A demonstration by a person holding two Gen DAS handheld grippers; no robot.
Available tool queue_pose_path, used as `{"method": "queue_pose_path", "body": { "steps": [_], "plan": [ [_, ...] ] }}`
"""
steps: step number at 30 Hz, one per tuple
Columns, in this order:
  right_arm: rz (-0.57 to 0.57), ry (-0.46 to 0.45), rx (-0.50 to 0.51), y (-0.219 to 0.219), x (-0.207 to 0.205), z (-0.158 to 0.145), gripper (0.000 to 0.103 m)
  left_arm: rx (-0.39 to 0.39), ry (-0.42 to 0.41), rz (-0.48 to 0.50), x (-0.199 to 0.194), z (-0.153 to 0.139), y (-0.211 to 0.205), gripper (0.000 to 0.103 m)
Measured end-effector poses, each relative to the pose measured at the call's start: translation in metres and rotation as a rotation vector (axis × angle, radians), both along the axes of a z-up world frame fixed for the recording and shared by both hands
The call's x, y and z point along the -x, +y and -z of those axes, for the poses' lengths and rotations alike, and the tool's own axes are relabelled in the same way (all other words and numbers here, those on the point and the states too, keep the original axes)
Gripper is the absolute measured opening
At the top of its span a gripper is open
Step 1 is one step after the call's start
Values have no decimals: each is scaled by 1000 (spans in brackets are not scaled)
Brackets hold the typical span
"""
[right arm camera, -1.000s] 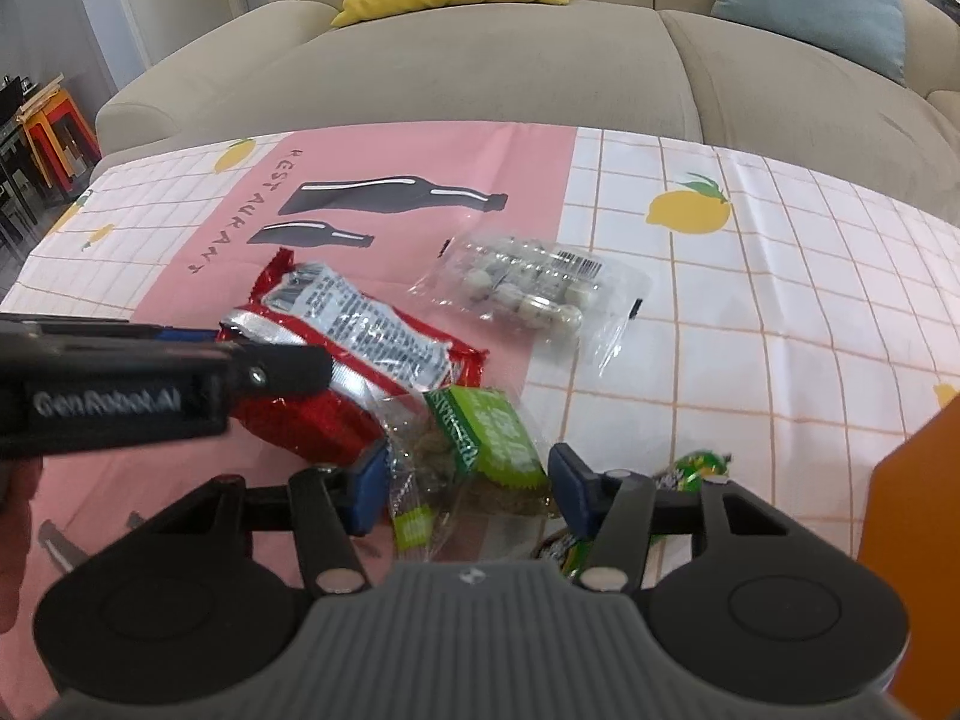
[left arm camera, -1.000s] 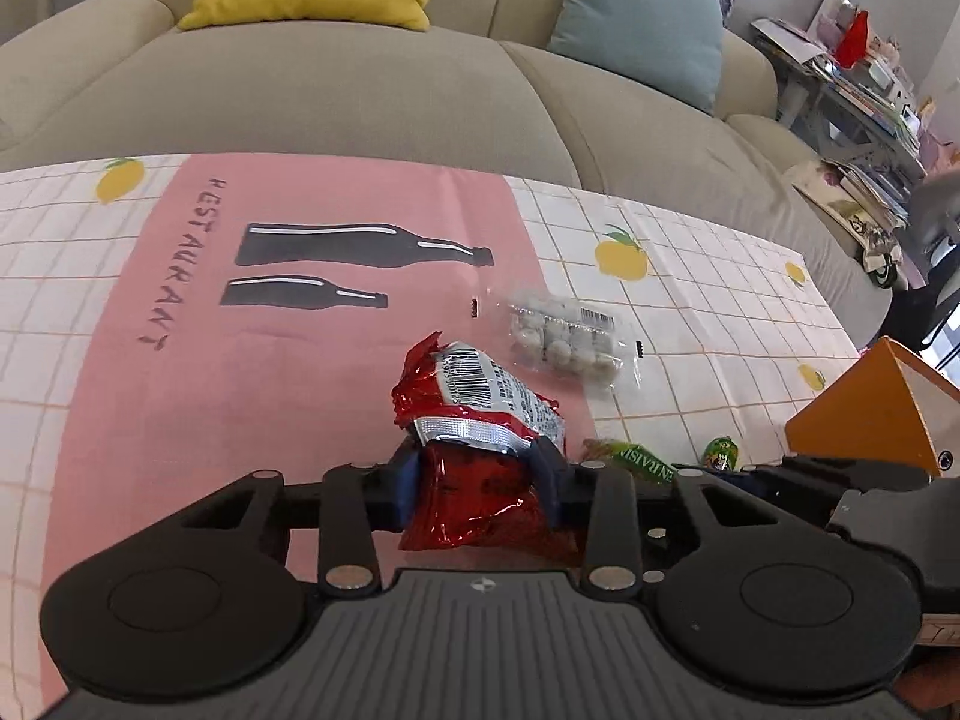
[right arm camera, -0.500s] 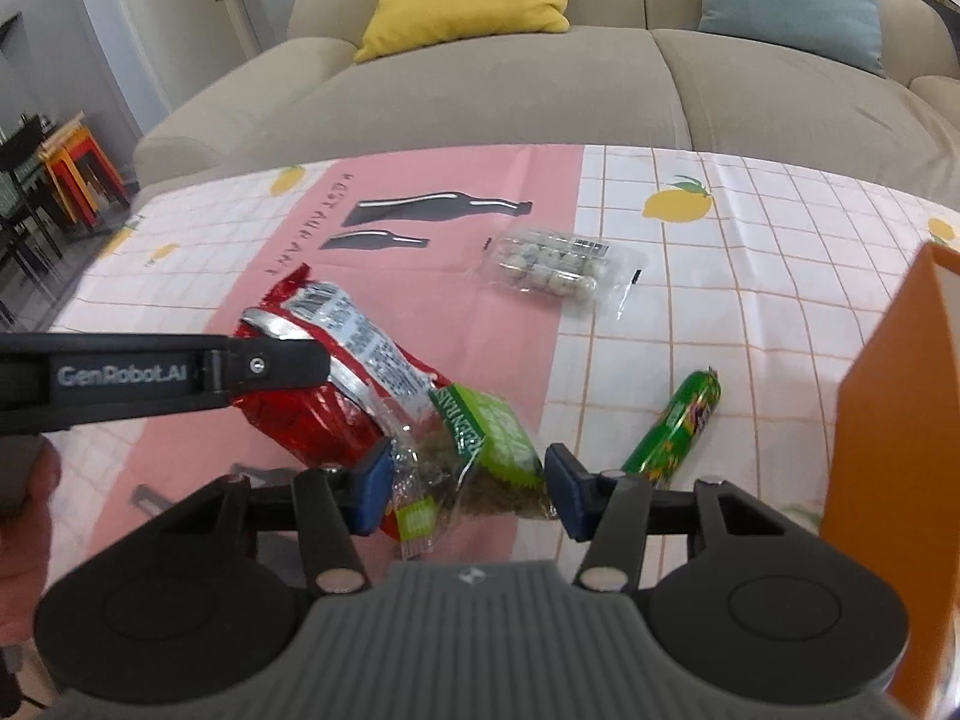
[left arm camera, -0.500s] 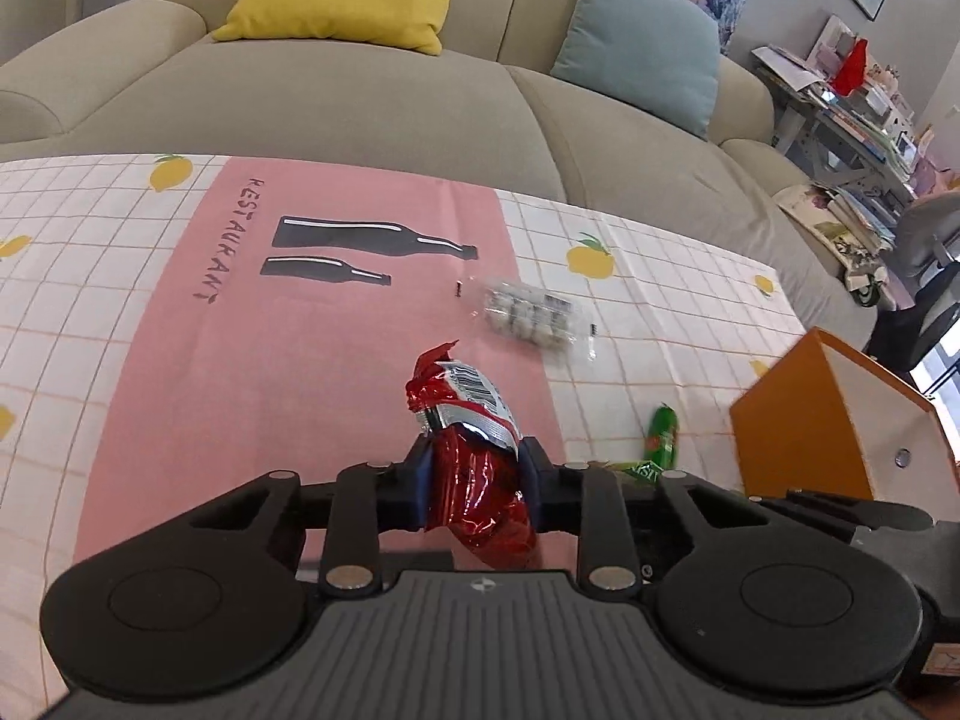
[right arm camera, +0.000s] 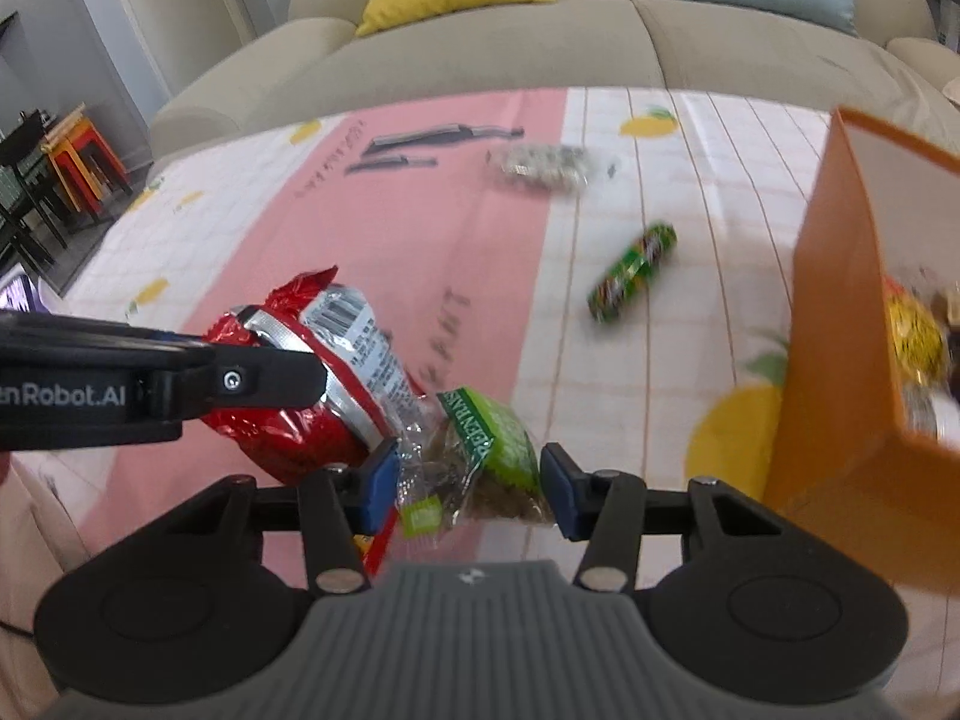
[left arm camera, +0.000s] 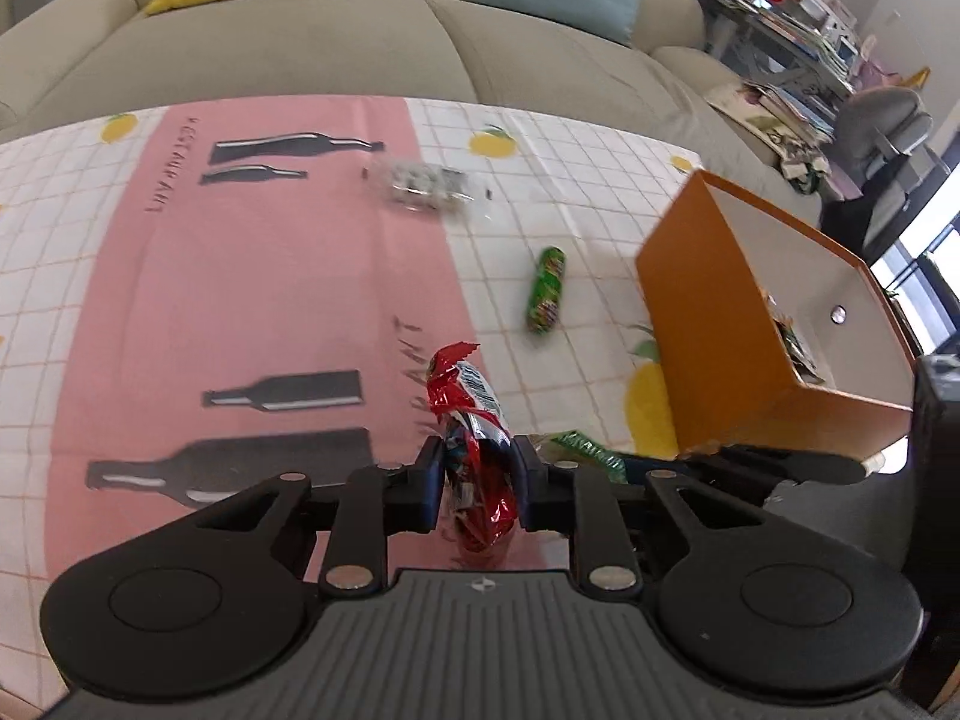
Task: Organize snacks
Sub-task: 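Carry the red chip bag with the left gripper while the right carries the green packet into the box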
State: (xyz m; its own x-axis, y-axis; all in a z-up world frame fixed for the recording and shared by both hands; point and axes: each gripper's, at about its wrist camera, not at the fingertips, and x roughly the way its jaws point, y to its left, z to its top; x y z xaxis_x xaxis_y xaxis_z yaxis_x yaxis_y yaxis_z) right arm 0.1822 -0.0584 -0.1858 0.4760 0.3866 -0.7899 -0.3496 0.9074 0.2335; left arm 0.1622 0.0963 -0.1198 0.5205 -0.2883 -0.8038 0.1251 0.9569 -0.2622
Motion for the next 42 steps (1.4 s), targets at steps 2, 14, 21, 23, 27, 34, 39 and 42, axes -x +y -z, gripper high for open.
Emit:
{"method": "queue_pose_path", "body": {
  "steps": [2,14,21,23,27,34,39,42],
  "plan": [
    [13,15,-12,-4,3,4,49,-3,21,-3,1,4,-5,28],
    [9,29,-47,-7,7,11,48,-52,31,-38,9,10,-13,27],
    [15,-7,-54,-11,10,-10,47,-41,-22,-38,13,-10,-15,26],
    [23,-19,-64,-16,10,-20,46,-34,-36,-42,14,-18,-15,26],
    [41,-66,-89,-30,15,-45,45,-15,-68,-41,13,-36,-17,26],
    [102,-121,-155,-70,18,-89,43,25,-130,21,8,-67,-39,27],
    [135,-165,-137,-103,16,-113,43,19,-191,88,0,-89,-67,26],
    [156,-181,-103,-125,15,-123,43,31,-213,135,-7,-99,-85,27]
  ]
}}
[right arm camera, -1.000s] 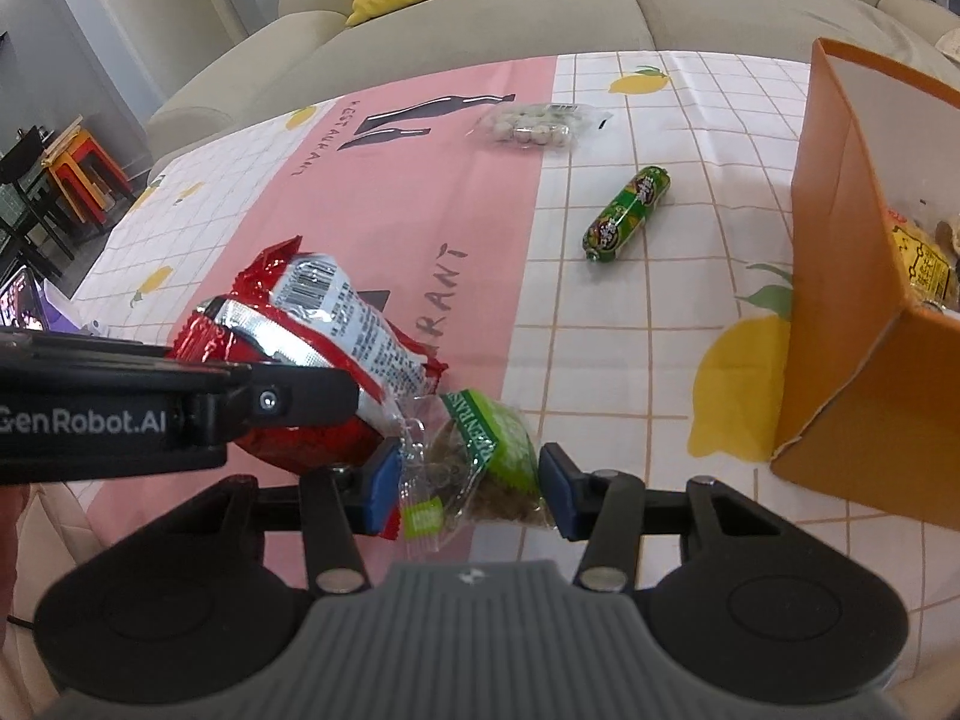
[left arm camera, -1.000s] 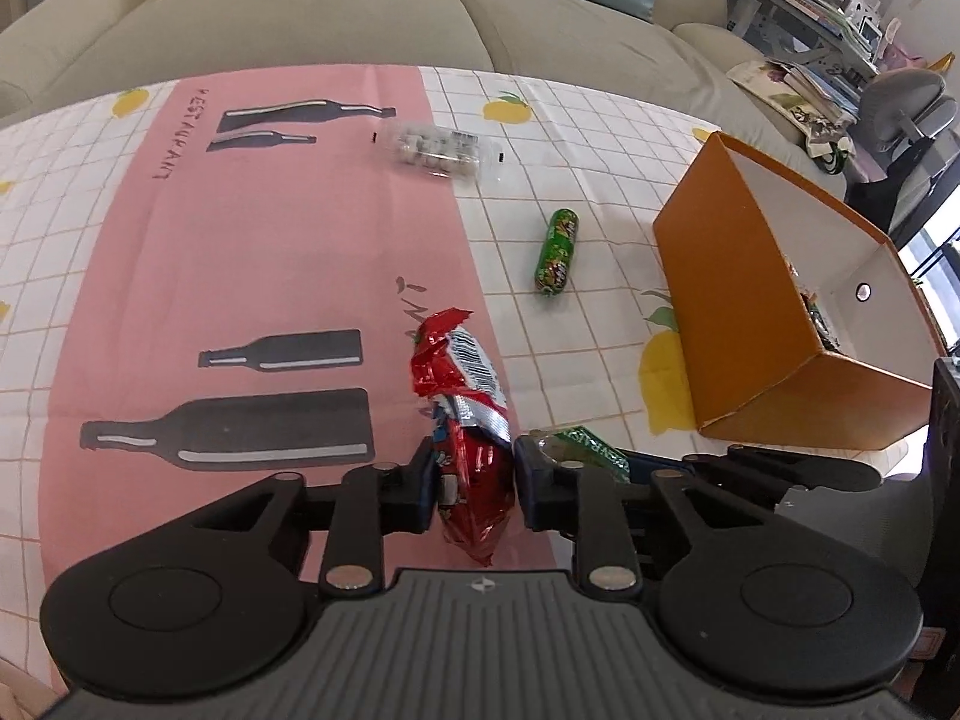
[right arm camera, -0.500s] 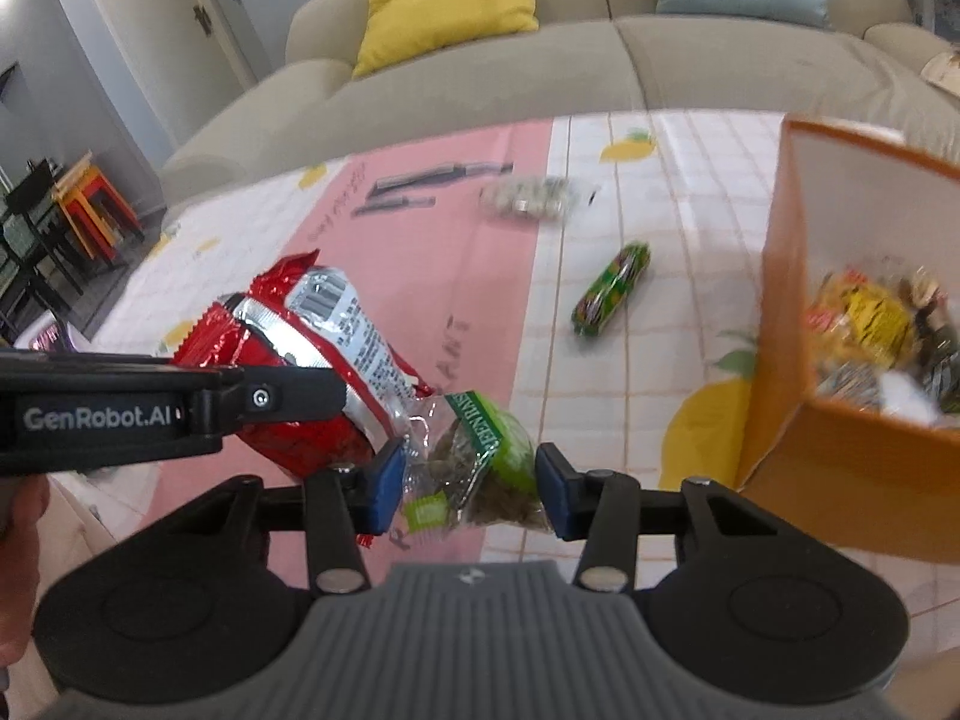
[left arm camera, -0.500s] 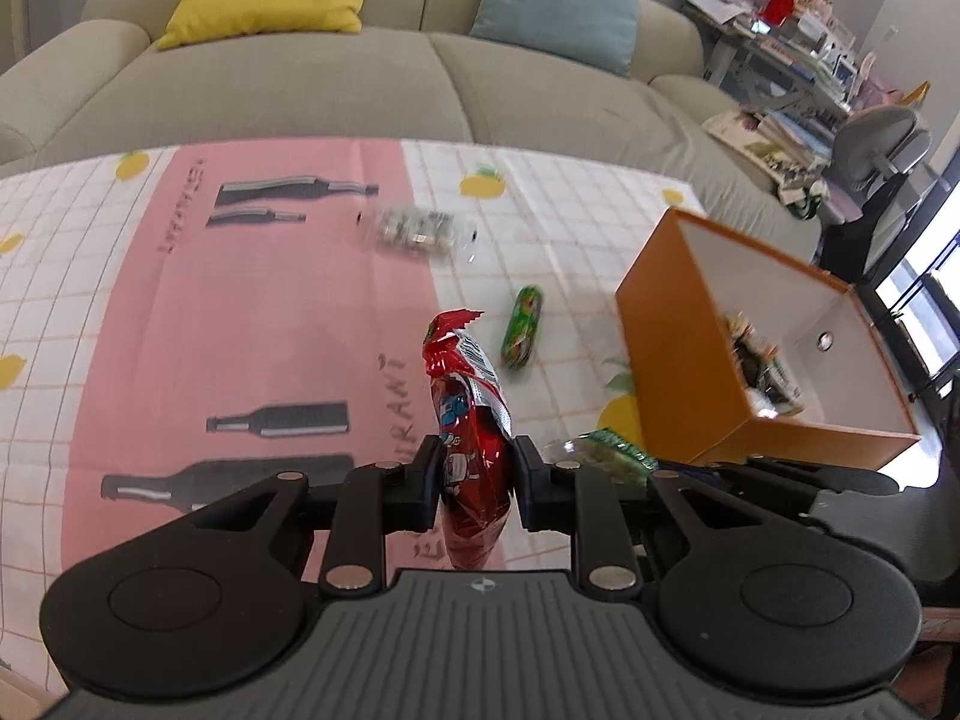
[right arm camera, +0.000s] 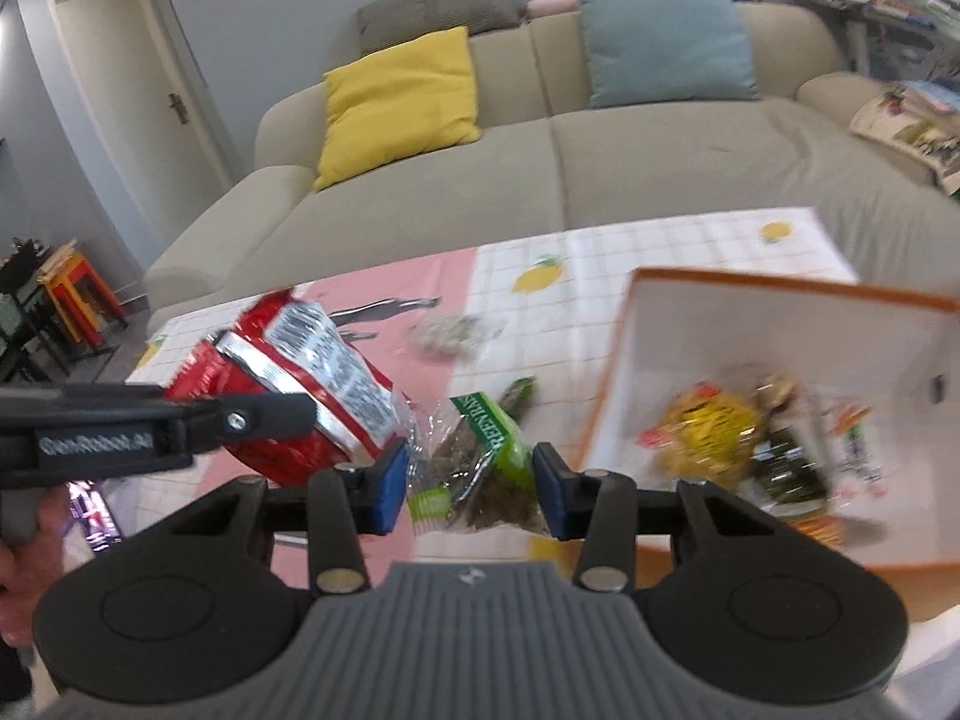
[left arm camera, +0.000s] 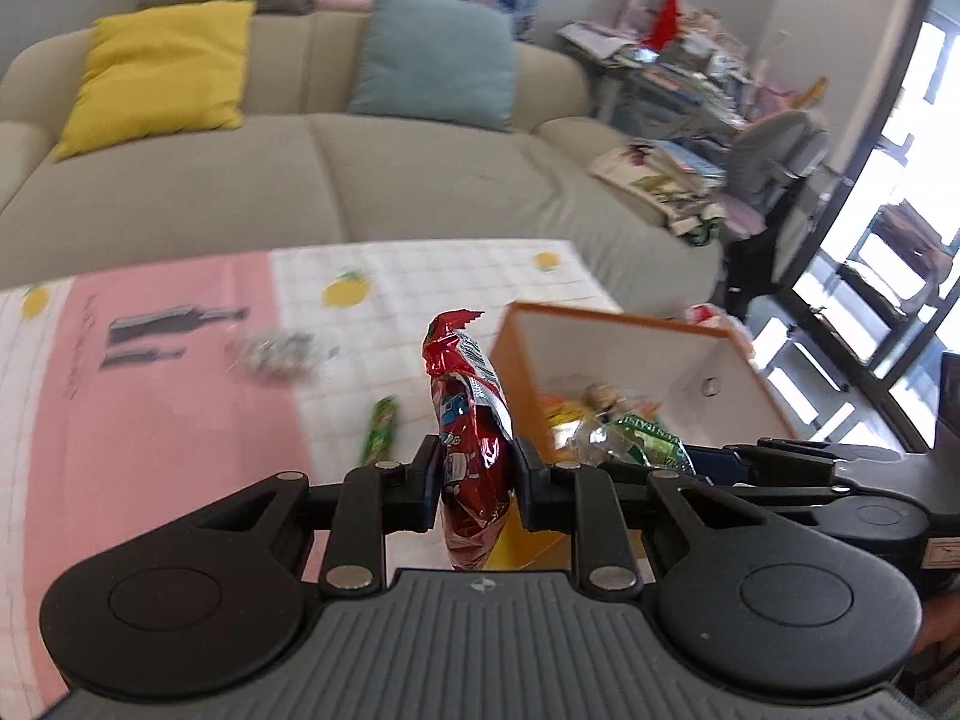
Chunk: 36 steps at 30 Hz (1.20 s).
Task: Organize snacks
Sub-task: 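Carry the red chip bag with the left gripper while the right carries the green packet into the box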
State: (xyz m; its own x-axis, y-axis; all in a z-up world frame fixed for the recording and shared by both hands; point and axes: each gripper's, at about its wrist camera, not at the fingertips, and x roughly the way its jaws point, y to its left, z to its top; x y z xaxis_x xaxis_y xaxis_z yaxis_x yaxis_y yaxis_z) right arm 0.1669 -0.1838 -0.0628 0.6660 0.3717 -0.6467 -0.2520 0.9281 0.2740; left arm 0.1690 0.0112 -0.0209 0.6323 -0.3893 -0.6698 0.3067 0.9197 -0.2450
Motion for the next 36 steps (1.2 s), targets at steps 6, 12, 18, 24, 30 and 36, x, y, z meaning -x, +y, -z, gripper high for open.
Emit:
{"method": "queue_pose_path", "body": {
  "steps": [6,12,18,24,30,36],
  "plan": [
    [77,-10,61,-50,0,-11,43,-20,-47,109,-14,-12,-48,27],
    [156,-1,114,-98,-6,-13,43,-23,-47,219,-27,-6,-99,27],
    [195,45,164,-131,-19,0,43,-16,-11,322,-43,8,-146,27],
    [192,109,224,-151,-36,19,43,-18,41,401,-62,33,-185,26],
    [173,166,296,-161,-51,41,43,-37,91,409,-87,60,-208,26],
    [140,213,342,-165,-67,62,43,-61,152,411,-106,86,-219,26]
  ]
}}
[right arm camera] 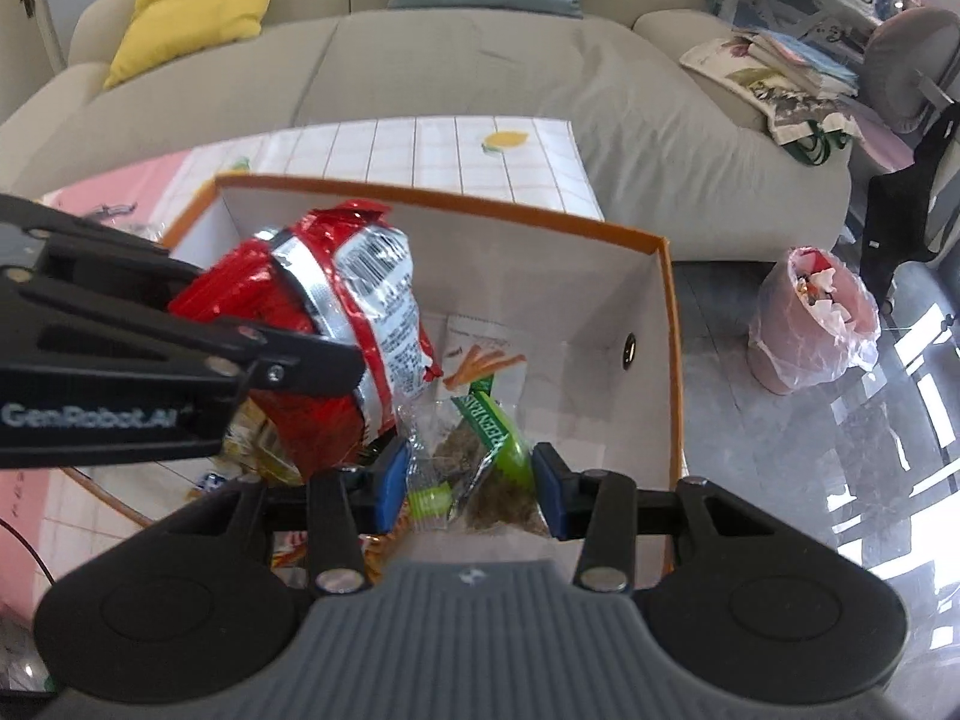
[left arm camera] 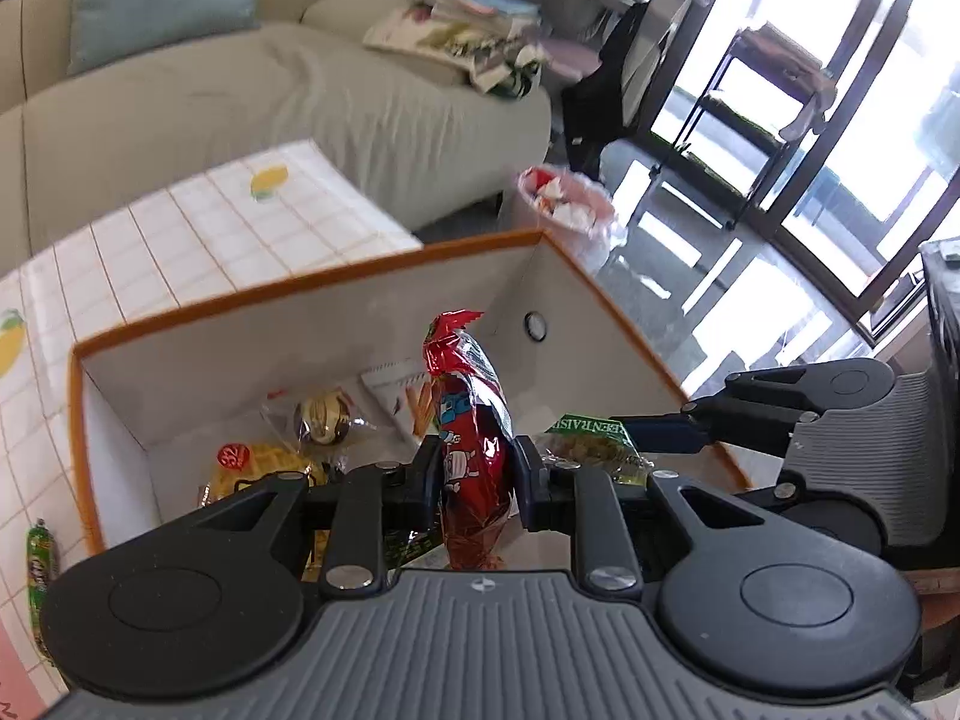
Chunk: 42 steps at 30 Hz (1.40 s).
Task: Organize snacks
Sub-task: 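Carry the red chip bag with the left gripper while the right carries the green packet into the box, then open both grippers to release the bags into the box and lift out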
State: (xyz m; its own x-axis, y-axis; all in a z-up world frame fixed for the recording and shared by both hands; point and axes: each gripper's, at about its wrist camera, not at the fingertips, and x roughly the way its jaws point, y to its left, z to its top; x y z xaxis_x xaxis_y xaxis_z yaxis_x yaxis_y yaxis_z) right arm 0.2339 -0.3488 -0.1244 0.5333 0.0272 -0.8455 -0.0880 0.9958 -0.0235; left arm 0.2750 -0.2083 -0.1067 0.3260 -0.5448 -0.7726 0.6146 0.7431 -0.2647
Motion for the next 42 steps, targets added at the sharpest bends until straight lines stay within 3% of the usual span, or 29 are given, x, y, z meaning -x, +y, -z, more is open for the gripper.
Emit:
{"method": "queue_pose_path", "body": {
  "steps": [12,18,21,25,29,32,35,42],
  "plan": [
    [-58,88,124,5,-30,39,43,-28,57,-44,-32,27,-5,27],
    [-65,109,149,8,-36,46,44,-76,42,-58,-34,26,-5,35],
    [-66,111,165,11,-38,48,44,-140,21,-51,-33,27,-8,45],
    [-59,111,175,14,-39,47,46,-202,8,-56,-31,30,-10,68],
    [-63,99,180,14,-39,43,55,-219,-23,-50,-27,26,-7,80],
    [-57,81,196,16,-36,34,71,-253,-76,-32,-20,18,-8,82],
    [-43,55,195,17,-32,22,81,-254,-131,-11,-10,7,-4,82],
    [41,-42,144,22,-4,-9,89,-216,-223,-26,13,-20,19,82]
  ]
}}
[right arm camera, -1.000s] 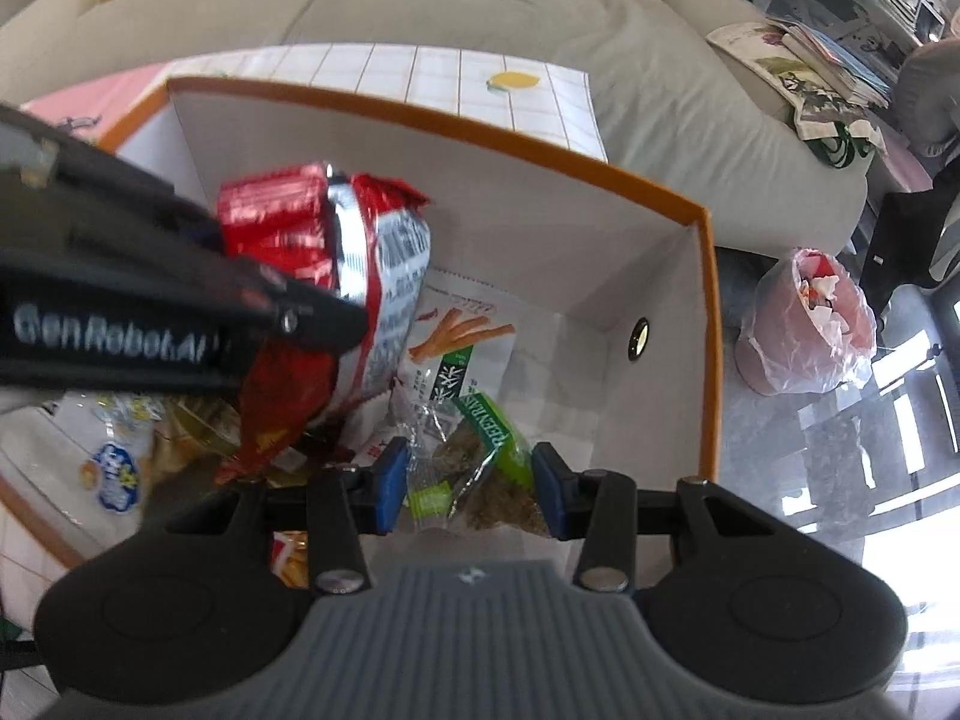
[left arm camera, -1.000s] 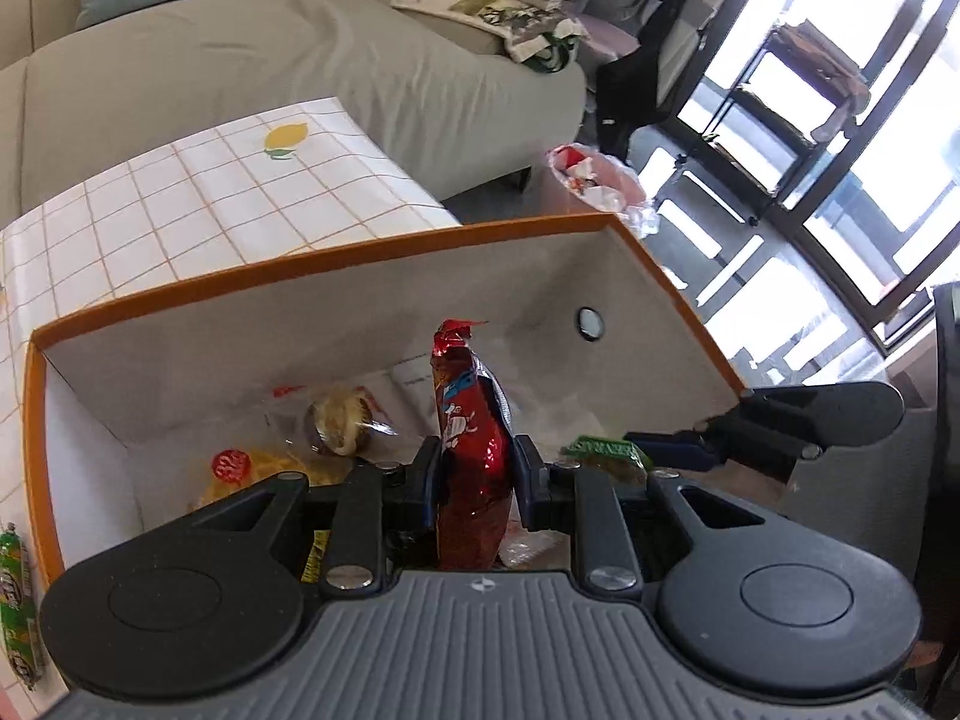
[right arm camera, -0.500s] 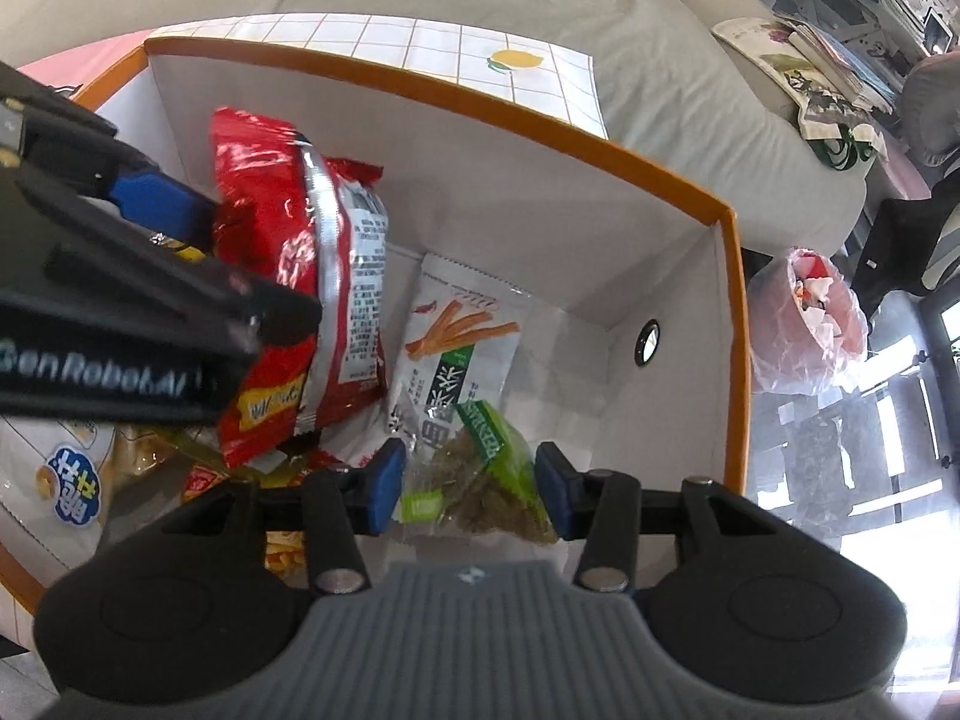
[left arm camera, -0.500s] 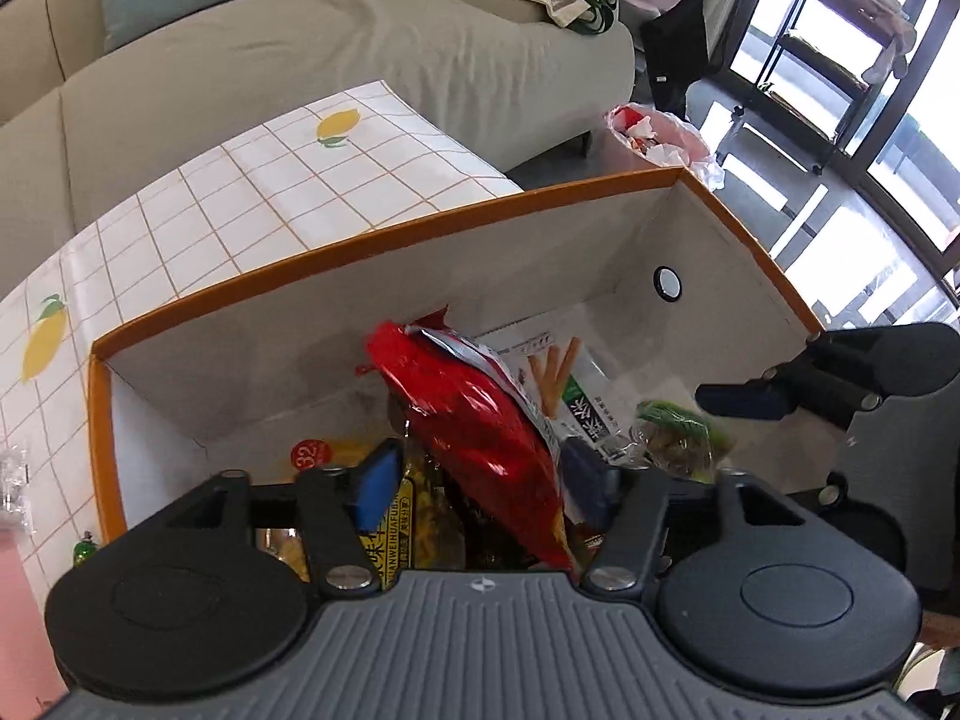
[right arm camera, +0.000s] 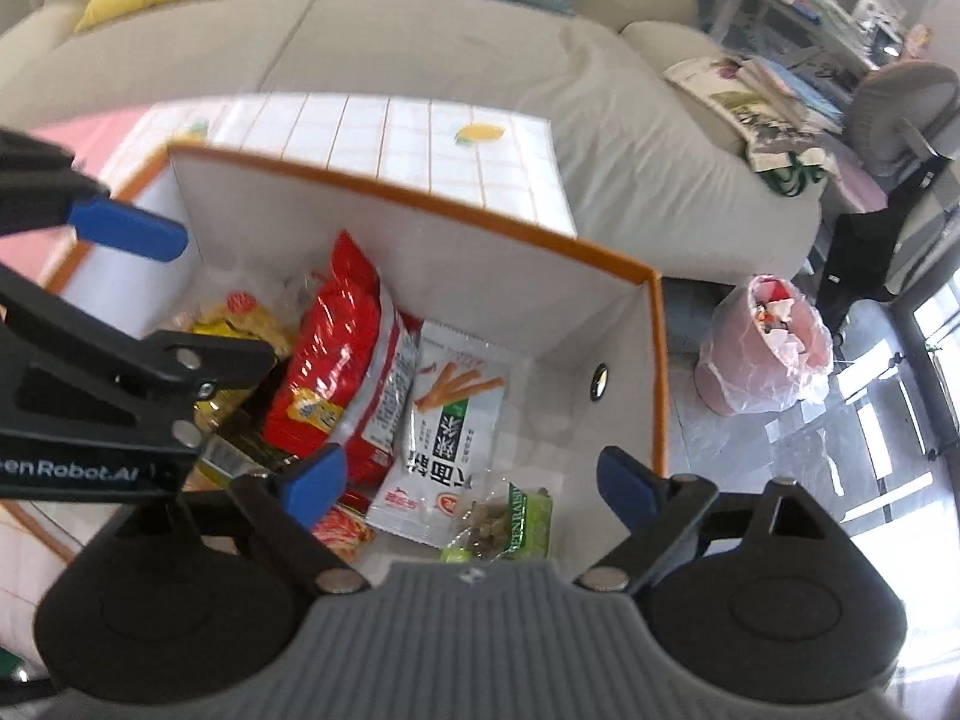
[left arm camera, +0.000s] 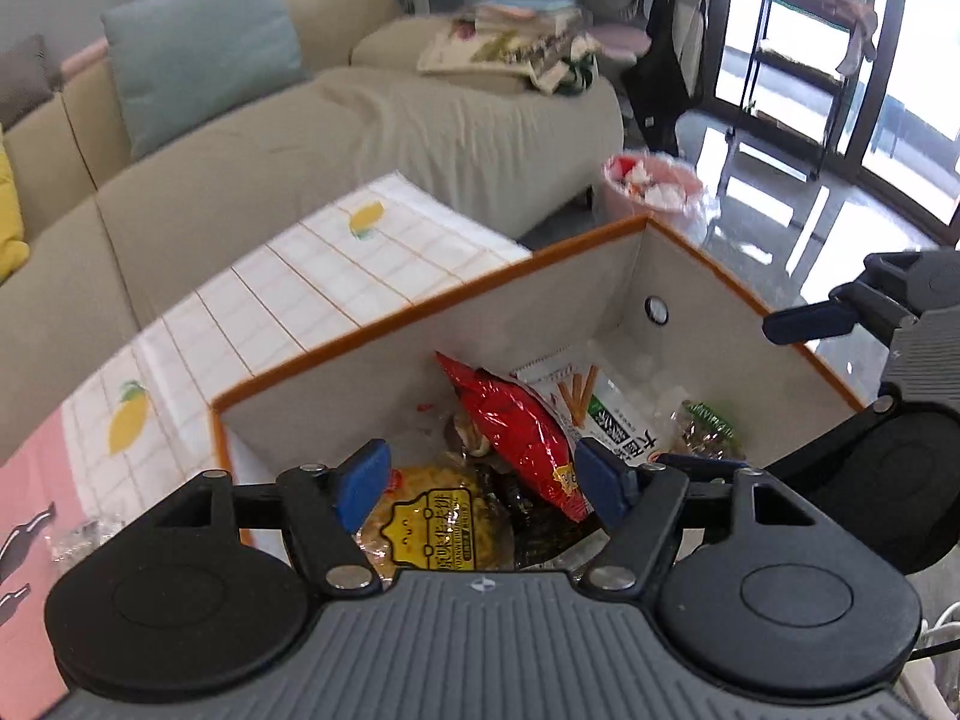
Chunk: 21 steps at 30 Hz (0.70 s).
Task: Organize snacks
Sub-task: 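Open both grippers to release the bags into the box and lift out, then move both grippers back toward the green sausage stick and clear ball packet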
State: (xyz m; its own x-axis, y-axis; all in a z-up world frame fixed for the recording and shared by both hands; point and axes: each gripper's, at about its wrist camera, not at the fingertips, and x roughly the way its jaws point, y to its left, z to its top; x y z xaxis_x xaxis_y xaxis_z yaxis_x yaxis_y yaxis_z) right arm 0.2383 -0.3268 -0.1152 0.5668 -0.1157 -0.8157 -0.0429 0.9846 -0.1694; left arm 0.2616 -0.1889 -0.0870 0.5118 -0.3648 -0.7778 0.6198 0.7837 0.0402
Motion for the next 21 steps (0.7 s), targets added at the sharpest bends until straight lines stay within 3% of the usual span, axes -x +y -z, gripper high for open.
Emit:
{"method": "queue_pose_path", "body": {
  "steps": [5,8,13,21],
  "plan": [
    [58,-107,-50,10,26,-24,94,84,-28,-11,16,-26,28,82],
    [92,-179,-96,21,43,-37,97,102,-91,-20,30,-42,45,82],
    [107,-266,-234,46,70,-45,100,95,-166,-63,49,-58,80,82],
    [73,-347,-292,110,94,-48,100,57,-236,-204,75,-60,141,82]
  ]
}}
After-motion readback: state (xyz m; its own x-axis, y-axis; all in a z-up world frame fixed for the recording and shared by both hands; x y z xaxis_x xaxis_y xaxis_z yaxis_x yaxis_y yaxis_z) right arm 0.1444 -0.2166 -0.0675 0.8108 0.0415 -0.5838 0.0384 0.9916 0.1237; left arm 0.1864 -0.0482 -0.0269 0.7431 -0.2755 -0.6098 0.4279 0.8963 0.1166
